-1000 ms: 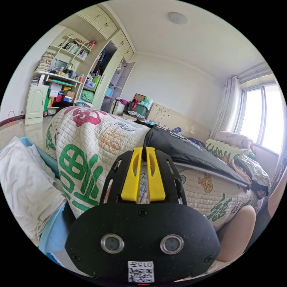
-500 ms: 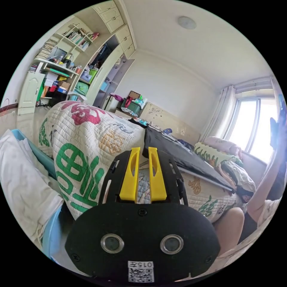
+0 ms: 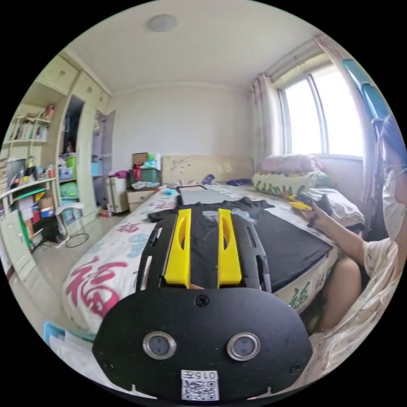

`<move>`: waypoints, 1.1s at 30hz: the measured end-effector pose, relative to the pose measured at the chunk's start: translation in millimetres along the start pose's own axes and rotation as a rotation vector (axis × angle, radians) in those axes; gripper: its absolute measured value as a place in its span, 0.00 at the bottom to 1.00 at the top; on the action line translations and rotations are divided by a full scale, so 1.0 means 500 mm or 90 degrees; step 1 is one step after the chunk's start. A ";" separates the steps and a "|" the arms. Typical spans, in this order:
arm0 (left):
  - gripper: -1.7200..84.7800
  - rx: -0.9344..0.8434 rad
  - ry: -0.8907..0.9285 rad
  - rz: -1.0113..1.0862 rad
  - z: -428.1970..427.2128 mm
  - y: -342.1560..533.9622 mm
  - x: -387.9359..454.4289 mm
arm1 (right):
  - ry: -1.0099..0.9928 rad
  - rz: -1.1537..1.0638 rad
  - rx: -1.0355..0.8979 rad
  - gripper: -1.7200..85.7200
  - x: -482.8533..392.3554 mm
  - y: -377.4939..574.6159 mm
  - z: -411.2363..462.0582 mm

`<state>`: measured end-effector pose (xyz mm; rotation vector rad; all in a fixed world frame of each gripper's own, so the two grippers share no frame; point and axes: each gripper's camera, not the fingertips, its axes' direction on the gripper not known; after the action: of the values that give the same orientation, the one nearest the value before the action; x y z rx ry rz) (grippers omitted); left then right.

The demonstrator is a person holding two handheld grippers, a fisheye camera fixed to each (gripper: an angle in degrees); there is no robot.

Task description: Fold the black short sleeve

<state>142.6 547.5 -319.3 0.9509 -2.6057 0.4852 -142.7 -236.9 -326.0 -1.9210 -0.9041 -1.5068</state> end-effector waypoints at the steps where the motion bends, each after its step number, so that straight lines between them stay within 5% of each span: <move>1: 0.13 -0.007 0.025 0.014 0.034 -0.025 0.004 | 0.016 0.020 0.018 0.13 0.006 -0.030 0.010; 9: 0.13 -0.206 0.337 0.138 0.608 -0.355 0.148 | 0.223 0.175 0.064 0.18 -0.005 -0.396 0.276; 14: 0.12 -0.337 0.439 0.097 0.952 -0.476 0.245 | 0.245 0.191 0.056 0.10 0.027 -0.505 0.387; 20: 0.13 -0.370 0.366 0.106 1.333 -0.614 0.453 | 0.153 0.173 -0.019 0.02 -0.012 -0.528 0.434; 24: 0.15 -0.424 0.375 0.033 1.564 -0.672 0.622 | 0.168 0.183 0.077 0.02 -0.074 -0.487 0.377; 33: 0.13 -0.524 0.238 0.146 1.793 -0.630 0.890 | 0.163 0.201 0.086 0.01 -0.089 -0.438 0.347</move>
<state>-134.8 -300.9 -870.9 0.2547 -2.2295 -0.3317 -211.7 24.5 -409.2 -1.6389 -0.5447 -1.4209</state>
